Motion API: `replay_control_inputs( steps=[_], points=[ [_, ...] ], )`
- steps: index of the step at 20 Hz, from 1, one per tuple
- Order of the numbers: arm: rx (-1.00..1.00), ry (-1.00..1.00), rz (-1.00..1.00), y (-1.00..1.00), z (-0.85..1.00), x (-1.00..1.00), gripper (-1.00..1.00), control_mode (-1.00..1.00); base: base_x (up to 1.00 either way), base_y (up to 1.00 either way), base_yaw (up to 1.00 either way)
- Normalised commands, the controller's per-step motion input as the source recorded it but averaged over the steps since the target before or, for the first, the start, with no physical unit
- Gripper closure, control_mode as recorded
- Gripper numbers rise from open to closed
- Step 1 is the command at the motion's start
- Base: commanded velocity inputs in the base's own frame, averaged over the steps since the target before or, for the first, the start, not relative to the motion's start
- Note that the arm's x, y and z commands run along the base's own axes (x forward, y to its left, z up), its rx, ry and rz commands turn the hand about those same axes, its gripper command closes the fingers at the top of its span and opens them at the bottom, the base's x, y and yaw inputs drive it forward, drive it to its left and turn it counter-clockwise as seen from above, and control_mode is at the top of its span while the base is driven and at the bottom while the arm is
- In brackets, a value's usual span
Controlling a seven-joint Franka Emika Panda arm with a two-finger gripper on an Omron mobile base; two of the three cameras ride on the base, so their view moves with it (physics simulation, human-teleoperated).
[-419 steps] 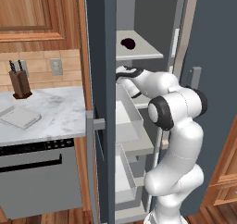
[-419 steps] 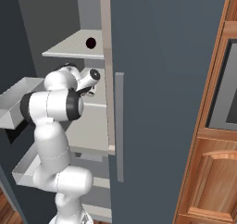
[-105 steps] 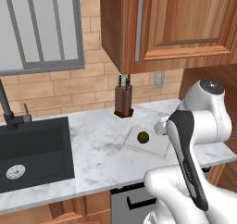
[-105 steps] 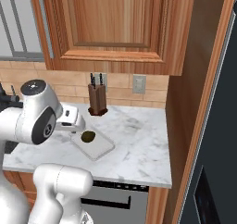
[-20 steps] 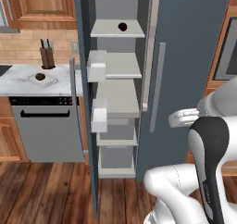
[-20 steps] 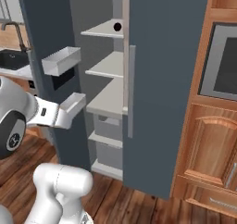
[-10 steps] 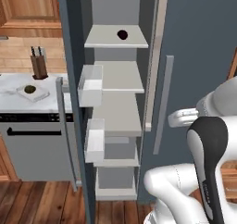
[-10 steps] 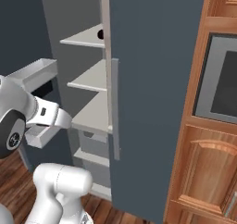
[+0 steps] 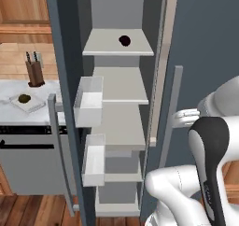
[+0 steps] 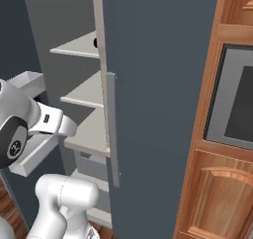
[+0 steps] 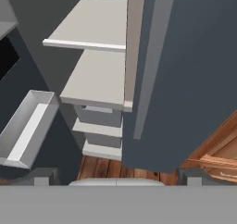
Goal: Take the eggplant and avocado out of the freezer and place them in the tupperware container on the counter. Then put the tupperware containing the vegetables back in the freezer.
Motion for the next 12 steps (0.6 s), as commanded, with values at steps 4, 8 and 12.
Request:
replay_control_inputs(
  steps=[4, 8, 12],
  points=[
    [0.0, 0.0, 0.0, 0.0, 0.0, 0.0, -1.0, 1.0, 0.36, 0.21, 0.0],
    [0.0, 0.0, 0.0, 0.0, 0.0, 0.0, -1.0, 1.0, 0.39, 0.34, -0.04],
    [0.0, 0.0, 0.0, 0.0, 0.0, 0.0, -1.0, 1.0, 0.44, 0.55, -0.09]
  ],
)
